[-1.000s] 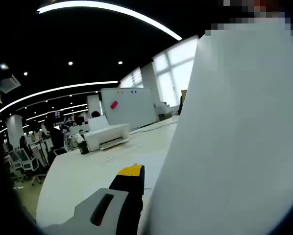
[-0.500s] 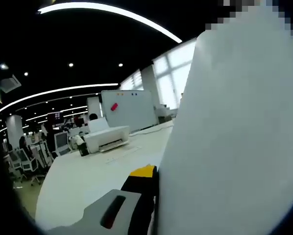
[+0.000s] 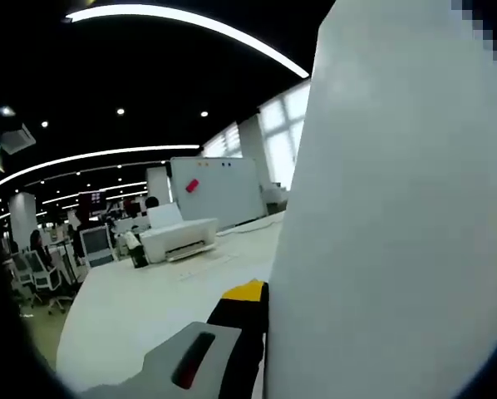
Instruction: Organize the stack of printing papers by aligning and flattening the scattered papers on the table
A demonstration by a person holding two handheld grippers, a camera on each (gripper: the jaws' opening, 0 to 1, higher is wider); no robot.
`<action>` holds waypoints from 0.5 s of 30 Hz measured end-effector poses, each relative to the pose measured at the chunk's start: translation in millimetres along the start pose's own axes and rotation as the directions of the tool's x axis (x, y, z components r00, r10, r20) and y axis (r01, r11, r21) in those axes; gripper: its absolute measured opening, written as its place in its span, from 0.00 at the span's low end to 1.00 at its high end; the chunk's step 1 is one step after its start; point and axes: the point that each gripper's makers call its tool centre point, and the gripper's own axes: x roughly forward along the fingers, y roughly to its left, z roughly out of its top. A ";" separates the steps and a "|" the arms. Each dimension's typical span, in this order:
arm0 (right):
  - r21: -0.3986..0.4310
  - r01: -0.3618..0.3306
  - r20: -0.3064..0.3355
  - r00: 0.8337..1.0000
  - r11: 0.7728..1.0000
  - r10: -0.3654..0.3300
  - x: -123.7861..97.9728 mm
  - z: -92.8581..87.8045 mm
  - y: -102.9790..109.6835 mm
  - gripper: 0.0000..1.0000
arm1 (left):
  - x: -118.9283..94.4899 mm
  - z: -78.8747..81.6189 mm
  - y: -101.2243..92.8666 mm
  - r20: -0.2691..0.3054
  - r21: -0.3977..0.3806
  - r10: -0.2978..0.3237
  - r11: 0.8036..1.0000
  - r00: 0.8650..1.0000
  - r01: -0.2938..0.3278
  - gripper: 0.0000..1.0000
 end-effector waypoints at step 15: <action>-0.031 0.071 0.048 0.996 0.997 -0.070 -2.1 8.7 -13.8 0.31 | -0.5 2.4 0.6 0.025 -0.045 -0.008 0.999 1.000 0.010 0.05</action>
